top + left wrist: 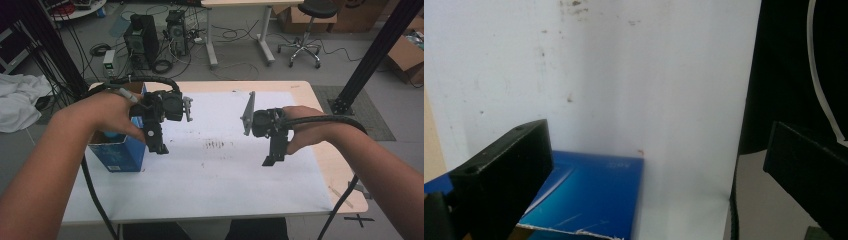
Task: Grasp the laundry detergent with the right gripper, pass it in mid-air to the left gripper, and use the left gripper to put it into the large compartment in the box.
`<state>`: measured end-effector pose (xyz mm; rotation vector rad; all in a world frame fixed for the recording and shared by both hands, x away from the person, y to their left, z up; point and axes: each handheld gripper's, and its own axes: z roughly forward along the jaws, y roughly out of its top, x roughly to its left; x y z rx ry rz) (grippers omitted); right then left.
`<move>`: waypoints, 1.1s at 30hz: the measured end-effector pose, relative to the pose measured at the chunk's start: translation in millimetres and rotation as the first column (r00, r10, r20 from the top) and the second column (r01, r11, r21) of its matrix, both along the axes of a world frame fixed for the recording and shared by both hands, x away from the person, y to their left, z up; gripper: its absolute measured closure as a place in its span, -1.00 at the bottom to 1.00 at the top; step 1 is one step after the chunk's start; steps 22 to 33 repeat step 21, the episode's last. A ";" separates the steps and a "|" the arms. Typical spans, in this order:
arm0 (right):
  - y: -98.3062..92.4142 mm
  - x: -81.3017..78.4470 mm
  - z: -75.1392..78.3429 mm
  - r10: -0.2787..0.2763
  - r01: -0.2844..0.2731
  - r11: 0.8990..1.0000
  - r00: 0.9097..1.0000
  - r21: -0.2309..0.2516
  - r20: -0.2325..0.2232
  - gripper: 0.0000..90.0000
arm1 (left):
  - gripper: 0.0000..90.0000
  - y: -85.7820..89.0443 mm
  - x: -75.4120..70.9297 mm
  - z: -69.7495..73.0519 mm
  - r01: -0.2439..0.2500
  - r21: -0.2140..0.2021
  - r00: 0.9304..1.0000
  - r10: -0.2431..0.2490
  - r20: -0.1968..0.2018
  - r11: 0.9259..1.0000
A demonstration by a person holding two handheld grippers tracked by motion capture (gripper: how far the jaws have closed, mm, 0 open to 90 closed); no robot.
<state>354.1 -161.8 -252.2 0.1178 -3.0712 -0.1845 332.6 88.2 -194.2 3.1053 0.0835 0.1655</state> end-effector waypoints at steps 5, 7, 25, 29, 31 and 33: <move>2.6 -0.7 -0.1 0.006 -0.006 1.000 1.000 -0.003 0.000 -0.92 | -1.00 -0.9 -0.1 0.3 0.006 0.002 1.000 -0.006 -0.004 1.000; 3.0 -0.6 0.5 0.005 -0.005 1.000 1.000 -0.003 0.000 -0.92 | -1.00 -0.7 0.2 -0.1 0.007 0.004 1.000 -0.007 -0.005 1.000; 3.1 2.5 -2.4 -0.001 0.001 1.000 1.000 -0.013 -0.004 -0.91 | -1.00 -1.9 4.2 -4.8 0.003 0.005 1.000 -0.003 -0.018 1.000; 3.1 2.5 -2.4 -0.001 0.001 1.000 1.000 -0.013 -0.004 -0.91 | -1.00 -1.9 4.2 -4.8 0.003 0.005 1.000 -0.003 -0.018 1.000; 3.1 2.5 -2.4 -0.001 0.001 1.000 1.000 -0.013 -0.004 -0.91 | -1.00 -1.9 4.2 -4.8 0.003 0.005 1.000 -0.003 -0.018 1.000; 3.1 2.5 -2.4 -0.001 0.001 1.000 1.000 -0.013 -0.004 -0.91 | -1.00 -1.9 4.2 -4.8 0.003 0.005 1.000 -0.003 -0.018 1.000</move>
